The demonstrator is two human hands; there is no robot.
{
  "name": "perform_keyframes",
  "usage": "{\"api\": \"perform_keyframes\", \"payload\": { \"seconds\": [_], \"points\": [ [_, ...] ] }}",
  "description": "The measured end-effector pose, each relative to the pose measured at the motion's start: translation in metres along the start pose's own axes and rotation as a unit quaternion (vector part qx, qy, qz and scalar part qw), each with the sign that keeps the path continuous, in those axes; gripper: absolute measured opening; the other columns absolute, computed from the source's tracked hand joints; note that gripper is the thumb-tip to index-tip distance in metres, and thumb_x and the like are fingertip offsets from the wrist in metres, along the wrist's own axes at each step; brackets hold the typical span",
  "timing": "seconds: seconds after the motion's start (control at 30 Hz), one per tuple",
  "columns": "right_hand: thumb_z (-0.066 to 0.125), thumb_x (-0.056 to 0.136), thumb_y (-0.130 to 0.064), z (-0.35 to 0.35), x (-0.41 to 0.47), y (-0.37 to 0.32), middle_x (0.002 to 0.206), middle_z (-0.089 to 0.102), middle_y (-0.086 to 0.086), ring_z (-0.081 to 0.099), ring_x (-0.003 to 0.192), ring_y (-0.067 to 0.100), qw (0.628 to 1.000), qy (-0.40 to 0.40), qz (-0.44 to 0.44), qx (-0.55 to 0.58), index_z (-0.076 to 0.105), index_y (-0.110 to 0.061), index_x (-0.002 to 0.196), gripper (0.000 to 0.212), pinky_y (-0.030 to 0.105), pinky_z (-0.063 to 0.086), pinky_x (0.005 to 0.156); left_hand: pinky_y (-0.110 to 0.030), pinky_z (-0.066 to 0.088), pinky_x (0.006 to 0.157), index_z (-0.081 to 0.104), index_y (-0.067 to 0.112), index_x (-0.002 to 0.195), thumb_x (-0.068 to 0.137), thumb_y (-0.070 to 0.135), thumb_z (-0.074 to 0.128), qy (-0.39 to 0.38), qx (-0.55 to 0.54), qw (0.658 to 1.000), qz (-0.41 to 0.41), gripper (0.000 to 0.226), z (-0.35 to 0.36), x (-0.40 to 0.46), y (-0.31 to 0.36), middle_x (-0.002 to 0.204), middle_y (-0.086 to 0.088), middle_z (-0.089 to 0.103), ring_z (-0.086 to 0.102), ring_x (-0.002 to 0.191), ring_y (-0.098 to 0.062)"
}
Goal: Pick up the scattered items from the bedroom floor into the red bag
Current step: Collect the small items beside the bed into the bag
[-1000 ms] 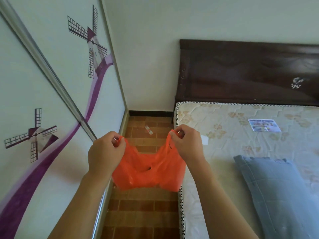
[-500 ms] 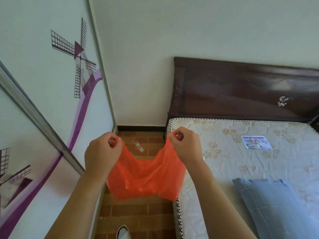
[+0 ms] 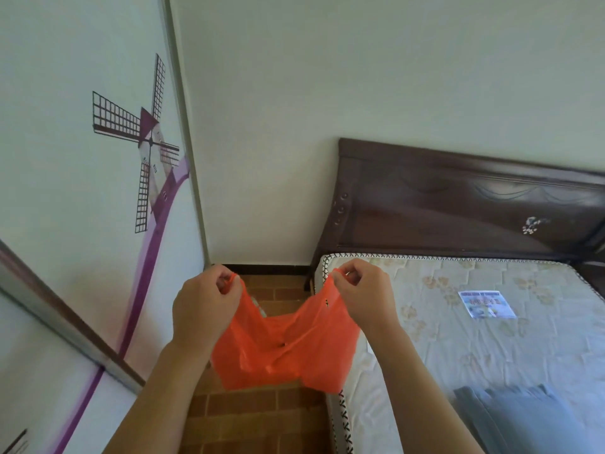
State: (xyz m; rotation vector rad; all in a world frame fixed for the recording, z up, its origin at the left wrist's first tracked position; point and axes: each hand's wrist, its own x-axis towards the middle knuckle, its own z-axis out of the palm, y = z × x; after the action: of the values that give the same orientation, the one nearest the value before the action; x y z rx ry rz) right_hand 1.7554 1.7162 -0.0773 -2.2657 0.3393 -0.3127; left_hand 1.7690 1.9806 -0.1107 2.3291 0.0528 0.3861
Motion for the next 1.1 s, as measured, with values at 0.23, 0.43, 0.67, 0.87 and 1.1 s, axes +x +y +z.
{"api": "perform_keyframes", "payload": {
  "seconds": [0.23,0.43,0.67,0.87,1.1],
  "points": [
    [0.073,0.088,-0.026,0.026,0.056,-0.003,0.062,0.066,-0.01,0.056,0.051,0.005,1.0,-0.014,-0.002,0.002,0.069,-0.029,0.075,0.014,0.021,0.042,0.05,-0.021,0.048,0.053,0.068,0.023,0.087,0.095,0.032,0.068,0.012,-0.003,1.0,-0.001,0.013,0.019,0.053,-0.016,0.064,0.013,0.061,0.059,0.059,-0.004],
    [0.072,0.09,-0.026,0.057,0.124,0.01,0.066,0.067,-0.005,0.062,0.065,0.008,0.998,-0.054,-0.012,-0.006,0.07,-0.028,0.077,0.013,0.023,0.047,0.054,-0.018,0.043,0.053,0.067,0.024,0.087,0.095,0.031,0.068,0.012,0.016,1.0,-0.013,0.011,0.048,0.101,-0.026,0.065,0.015,0.061,0.059,0.058,-0.003],
    [0.073,0.088,-0.03,0.107,0.224,0.04,0.067,0.067,-0.007,0.061,0.064,0.007,0.99,-0.136,-0.012,-0.021,0.07,-0.03,0.078,0.011,0.02,0.042,0.055,-0.014,0.037,0.049,0.068,0.025,0.088,0.094,0.029,0.07,0.016,0.061,0.995,-0.072,0.007,0.095,0.159,-0.039,0.061,0.018,0.058,0.056,0.053,-0.001],
    [0.073,0.089,-0.033,0.162,0.276,0.08,0.07,0.067,-0.012,0.062,0.069,0.003,0.98,-0.193,-0.002,-0.051,0.072,-0.03,0.084,0.005,0.027,0.048,0.062,-0.018,0.047,0.055,0.068,0.026,0.093,0.095,0.031,0.069,0.006,0.076,0.989,-0.129,0.006,0.143,0.186,-0.074,0.07,0.015,0.063,0.059,0.062,-0.001],
    [0.07,0.093,-0.039,0.224,0.287,0.141,0.075,0.071,-0.016,0.066,0.074,0.0,0.968,-0.241,0.032,-0.065,0.072,-0.032,0.09,0.007,0.033,0.057,0.069,-0.023,0.056,0.06,0.069,0.03,0.099,0.095,0.038,0.066,-0.044,0.072,0.981,-0.173,0.009,0.205,0.186,-0.139,0.075,0.018,0.065,0.061,0.066,0.0]
  ]
}}
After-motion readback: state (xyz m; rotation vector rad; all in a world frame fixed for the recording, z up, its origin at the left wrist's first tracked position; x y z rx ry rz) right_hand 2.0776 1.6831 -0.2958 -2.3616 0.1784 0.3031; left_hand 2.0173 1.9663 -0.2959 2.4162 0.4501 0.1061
